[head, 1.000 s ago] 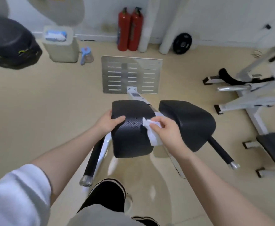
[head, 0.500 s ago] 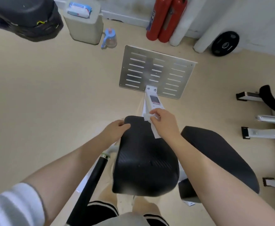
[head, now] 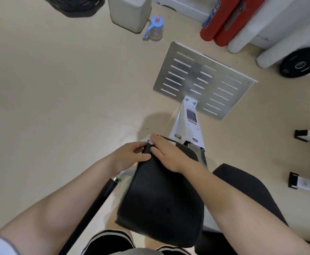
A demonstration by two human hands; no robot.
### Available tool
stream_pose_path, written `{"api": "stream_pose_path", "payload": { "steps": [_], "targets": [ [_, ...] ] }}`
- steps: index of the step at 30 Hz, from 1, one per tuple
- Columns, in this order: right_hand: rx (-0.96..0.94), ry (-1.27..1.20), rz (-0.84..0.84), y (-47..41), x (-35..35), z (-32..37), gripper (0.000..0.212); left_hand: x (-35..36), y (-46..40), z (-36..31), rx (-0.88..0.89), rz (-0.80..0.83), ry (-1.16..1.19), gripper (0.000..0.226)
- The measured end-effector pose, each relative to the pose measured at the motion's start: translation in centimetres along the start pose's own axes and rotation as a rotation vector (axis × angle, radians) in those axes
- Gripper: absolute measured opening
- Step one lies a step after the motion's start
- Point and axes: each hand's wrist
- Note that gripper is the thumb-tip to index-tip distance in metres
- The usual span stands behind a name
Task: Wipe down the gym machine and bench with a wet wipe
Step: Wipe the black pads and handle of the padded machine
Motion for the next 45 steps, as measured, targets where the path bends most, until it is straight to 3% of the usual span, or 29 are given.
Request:
{"api": "stream_pose_path", "payload": {
  "steps": [8,14,19,23,28,31,37,40,43,45],
  "targets": [
    [0.257,-0.235,-0.033,7.5,-0.3,-7.3,0.048,1.8,0.9,-0.2,-0.033,-0.250,-0.045,0.013],
    [0.217,-0.329,-0.093,6.2,0.5,-6.0,0.039,2.9,1.9,0.0,-0.087,-0.418,-0.168,0.025],
    [-0.050,-0.188,0.015,2.9,0.4,0.3,0.043,3.0,4.7,0.4,-0.103,-0.300,-0.079,0.044],
    [-0.160,-0.047,0.070,1.1,1.6,2.7,0.052,3.4,6.8,1.5,-0.067,-0.305,0.021,0.022],
    [-0.135,0.081,-0.012,2.3,1.2,-1.6,0.049,4.2,7.3,1.7,-0.025,-0.308,0.134,0.021],
    [-0.068,-0.035,-0.119,3.8,1.0,-5.0,0.030,4.3,7.2,1.7,-0.019,-0.295,0.160,0.021],
    [0.129,-0.057,-0.172,5.5,1.3,-6.4,0.028,4.3,7.2,2.4,-0.005,-0.325,0.168,0.022],
    [0.021,-0.107,-0.163,5.6,0.3,-3.2,0.028,4.2,7.3,2.3,-0.006,-0.330,0.164,0.020],
    [-0.142,-0.016,-0.042,6.0,0.8,-0.2,0.033,4.1,7.5,2.2,0.002,-0.297,0.103,0.018],
    [-0.215,-0.029,-0.030,6.6,1.7,1.4,0.031,3.8,7.9,2.2,-0.003,-0.212,0.031,0.030]
  ]
}}
Point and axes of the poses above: each hand's wrist, its own y-axis away from the middle knuckle, its own x-axis out of the palm, z = x × y, and after that the axes turned 6 degrees about y, right-handed
